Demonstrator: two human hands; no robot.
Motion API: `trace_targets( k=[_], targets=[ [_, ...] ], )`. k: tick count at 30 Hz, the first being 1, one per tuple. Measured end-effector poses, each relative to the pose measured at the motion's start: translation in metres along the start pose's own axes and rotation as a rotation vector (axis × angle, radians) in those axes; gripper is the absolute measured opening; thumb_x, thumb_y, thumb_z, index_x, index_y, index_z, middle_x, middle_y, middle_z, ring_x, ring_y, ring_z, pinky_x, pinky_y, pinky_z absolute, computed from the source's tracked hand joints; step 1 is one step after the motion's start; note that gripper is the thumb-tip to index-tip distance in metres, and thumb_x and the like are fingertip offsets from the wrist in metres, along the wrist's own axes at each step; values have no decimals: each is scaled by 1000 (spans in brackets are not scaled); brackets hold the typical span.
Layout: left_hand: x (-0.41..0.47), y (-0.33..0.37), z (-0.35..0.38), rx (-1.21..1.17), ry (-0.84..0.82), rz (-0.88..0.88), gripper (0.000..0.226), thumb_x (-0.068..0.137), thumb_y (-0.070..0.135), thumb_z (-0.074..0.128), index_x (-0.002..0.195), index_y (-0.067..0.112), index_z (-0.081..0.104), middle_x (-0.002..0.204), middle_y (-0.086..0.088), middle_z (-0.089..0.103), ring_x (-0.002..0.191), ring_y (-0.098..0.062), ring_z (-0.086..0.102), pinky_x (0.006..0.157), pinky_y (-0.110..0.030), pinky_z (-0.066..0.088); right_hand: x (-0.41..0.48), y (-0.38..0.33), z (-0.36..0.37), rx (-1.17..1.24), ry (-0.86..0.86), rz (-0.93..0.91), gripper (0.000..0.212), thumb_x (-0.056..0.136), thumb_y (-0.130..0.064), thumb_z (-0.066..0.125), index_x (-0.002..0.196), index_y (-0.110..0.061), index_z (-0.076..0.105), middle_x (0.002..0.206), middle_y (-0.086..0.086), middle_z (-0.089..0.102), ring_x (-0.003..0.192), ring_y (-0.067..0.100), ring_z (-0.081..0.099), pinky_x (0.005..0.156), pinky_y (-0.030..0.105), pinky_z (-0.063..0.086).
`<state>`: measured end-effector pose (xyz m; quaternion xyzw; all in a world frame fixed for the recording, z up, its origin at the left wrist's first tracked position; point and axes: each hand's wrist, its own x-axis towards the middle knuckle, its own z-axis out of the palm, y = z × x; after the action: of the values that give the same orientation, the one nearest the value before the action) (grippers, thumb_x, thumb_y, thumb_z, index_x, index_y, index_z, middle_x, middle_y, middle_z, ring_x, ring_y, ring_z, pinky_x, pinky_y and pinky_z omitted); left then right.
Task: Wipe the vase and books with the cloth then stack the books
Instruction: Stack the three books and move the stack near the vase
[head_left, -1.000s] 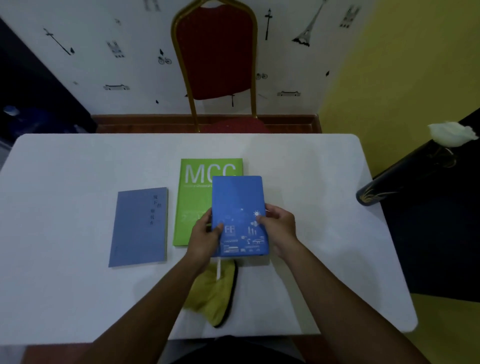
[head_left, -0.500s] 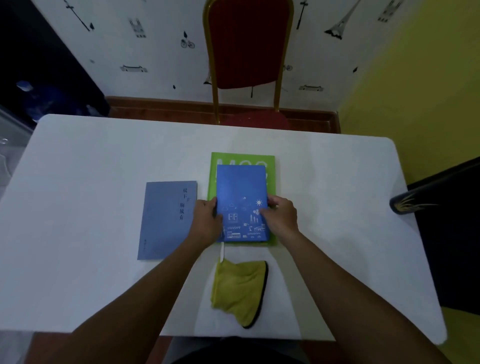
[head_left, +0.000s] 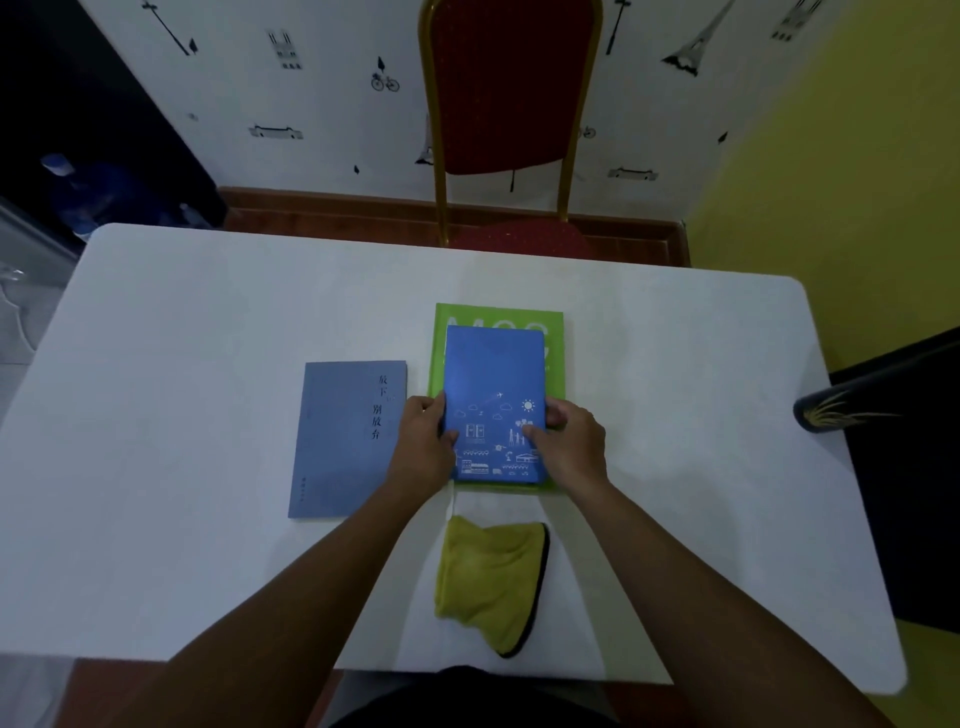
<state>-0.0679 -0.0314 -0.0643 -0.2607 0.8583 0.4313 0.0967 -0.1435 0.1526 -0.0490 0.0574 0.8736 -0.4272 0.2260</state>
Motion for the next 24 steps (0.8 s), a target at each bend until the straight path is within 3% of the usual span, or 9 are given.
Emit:
trace_targets(
  k=[3,6,9,11,14,20,24],
  targets=[
    [-9,-5,-6,-7,16,45,52,102,7,58,151,3,43,136,-16,47,121,-22,50,107,-32,45,-8,-4,3,-68,57,-3,60,90,-17,77,145,-14,53,130,9,62,114,22,62,89,27,48],
    [-20,-25,-20,9,119,64,43,100,6,58,143,1,52,131,-17,55,121,-25,52,108,-40,45,-31,-15,28,-137,219,-332,51,94,-9,66,143,-13,52,130,8,52,121,25,52,96,33,50],
    [-27,-59,-39,74,244,5,35,96,7,63,130,1,60,124,-20,62,116,-36,57,101,-46,48,-57,-31,72,-120,100,-574,39,93,-1,60,131,-10,62,118,7,56,112,25,57,95,37,53],
    [-33,-78,-54,110,304,-67,37,95,9,65,130,0,59,127,-21,61,118,-38,57,100,-47,47,-72,-45,101,-133,-97,-547,41,93,-3,58,133,-10,60,123,9,56,117,25,57,100,34,50],
    [-43,-104,-70,146,325,-145,53,93,16,70,139,0,50,140,-22,54,127,-41,51,107,-53,44,-87,-59,137,-146,-285,-409,56,95,-8,59,149,-12,43,144,9,45,133,22,46,114,32,41],
    [-56,-117,-78,44,282,-141,56,96,22,68,142,0,47,139,-21,55,125,-39,53,107,-51,44,-94,-67,177,-108,-267,-172,78,95,-19,64,158,-10,19,158,12,25,146,27,31,120,41,36],
    [-54,-110,-82,-150,336,-122,47,96,34,65,136,14,52,126,-5,65,109,-29,66,90,-49,61,-99,-64,190,-94,-230,-124,85,91,-24,70,158,-12,19,162,12,19,149,28,24,123,44,32]
  ],
)
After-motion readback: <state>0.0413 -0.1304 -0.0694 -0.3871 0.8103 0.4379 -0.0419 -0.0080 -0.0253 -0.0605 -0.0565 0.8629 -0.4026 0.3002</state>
